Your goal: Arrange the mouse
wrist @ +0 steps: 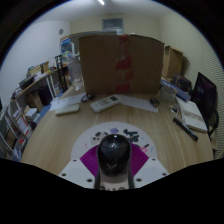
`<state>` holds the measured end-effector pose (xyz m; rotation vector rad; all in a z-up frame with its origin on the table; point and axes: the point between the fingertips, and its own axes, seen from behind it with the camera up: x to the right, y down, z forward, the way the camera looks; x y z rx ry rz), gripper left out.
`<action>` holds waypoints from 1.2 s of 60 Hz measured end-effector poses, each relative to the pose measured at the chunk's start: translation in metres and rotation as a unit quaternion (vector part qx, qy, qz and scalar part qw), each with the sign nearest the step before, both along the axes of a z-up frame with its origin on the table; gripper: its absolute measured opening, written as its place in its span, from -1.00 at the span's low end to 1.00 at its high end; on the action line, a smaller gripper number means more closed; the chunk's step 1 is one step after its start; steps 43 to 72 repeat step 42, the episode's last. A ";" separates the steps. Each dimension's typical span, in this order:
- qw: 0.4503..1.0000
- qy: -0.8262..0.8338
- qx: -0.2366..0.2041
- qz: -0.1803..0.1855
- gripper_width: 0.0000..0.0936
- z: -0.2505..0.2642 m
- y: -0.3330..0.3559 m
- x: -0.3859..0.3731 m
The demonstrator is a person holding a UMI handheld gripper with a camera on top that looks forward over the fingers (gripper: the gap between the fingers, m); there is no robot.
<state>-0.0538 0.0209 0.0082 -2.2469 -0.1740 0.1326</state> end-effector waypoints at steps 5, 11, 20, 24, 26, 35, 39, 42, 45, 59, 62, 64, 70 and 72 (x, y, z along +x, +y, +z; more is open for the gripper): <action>1.000 -0.010 -0.010 -0.008 -0.05 -0.021 -0.002 0.008; 1.000 -0.009 -0.017 -0.008 0.15 -0.021 -0.001 0.009; 0.998 0.023 -0.048 -0.027 0.66 -0.011 -0.024 0.002; 0.998 0.037 -0.040 -0.031 0.76 0.014 -0.042 -0.004; 0.998 0.040 -0.033 -0.028 0.76 0.032 -0.055 -0.008; 0.997 0.060 -0.022 -0.041 0.77 0.095 -0.121 -0.007; 0.996 0.064 -0.024 -0.055 0.76 0.118 -0.154 0.002; 0.995 0.063 -0.028 -0.066 0.76 0.127 -0.177 0.012; 0.995 0.063 -0.028 -0.066 0.76 0.127 -0.177 0.012; 0.995 0.063 -0.028 -0.066 0.76 0.127 -0.177 0.012; 0.995 0.063 -0.028 -0.066 0.76 0.127 -0.177 0.012; 0.995 0.063 -0.028 -0.066 0.76 0.127 -0.177 0.012; 0.995 0.063 -0.028 -0.066 0.76 0.127 -0.177 0.012; 0.995 0.063 -0.028 -0.066 0.76 0.127 -0.177 0.012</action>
